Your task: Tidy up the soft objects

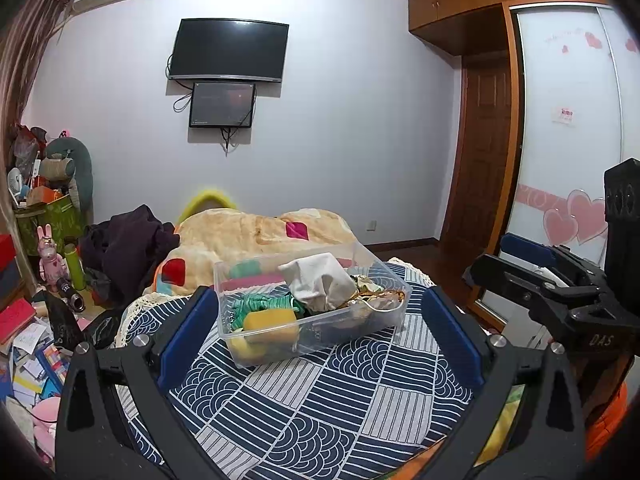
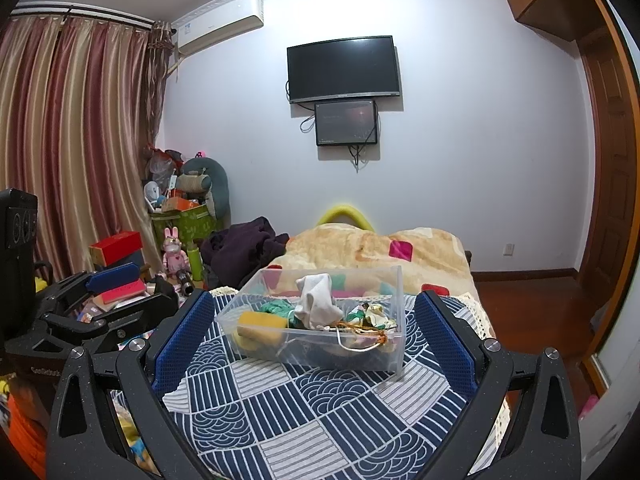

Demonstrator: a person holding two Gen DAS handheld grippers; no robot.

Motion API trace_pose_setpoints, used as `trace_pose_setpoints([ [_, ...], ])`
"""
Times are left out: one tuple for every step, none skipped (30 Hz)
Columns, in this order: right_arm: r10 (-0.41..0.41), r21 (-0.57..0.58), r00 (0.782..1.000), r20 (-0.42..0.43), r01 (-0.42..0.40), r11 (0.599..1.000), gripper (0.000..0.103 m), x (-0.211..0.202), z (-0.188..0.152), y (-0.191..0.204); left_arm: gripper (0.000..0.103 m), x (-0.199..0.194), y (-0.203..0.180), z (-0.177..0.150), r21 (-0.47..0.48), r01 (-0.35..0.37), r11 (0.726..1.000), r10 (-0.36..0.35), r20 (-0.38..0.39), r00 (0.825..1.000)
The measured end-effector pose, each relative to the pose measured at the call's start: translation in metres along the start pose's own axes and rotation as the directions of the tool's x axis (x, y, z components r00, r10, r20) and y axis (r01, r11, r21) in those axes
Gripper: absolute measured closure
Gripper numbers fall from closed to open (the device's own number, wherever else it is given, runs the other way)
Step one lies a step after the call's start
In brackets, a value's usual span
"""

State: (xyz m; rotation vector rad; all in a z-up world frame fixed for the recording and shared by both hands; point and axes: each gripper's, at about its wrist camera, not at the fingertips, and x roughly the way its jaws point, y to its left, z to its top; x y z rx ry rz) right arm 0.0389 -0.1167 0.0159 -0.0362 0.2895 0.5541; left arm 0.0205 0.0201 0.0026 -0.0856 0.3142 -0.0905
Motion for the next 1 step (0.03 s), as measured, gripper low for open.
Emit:
trace_pose_setpoints([
  [0.0, 0.0, 1.0, -0.002, 0.0, 1.0, 0.003, 0.0004, -0.0006, 0.0, 0.0, 0.0001, 0.0, 0.0, 0.0, 0.002, 1.0, -0.002, -0.001, 1.0],
])
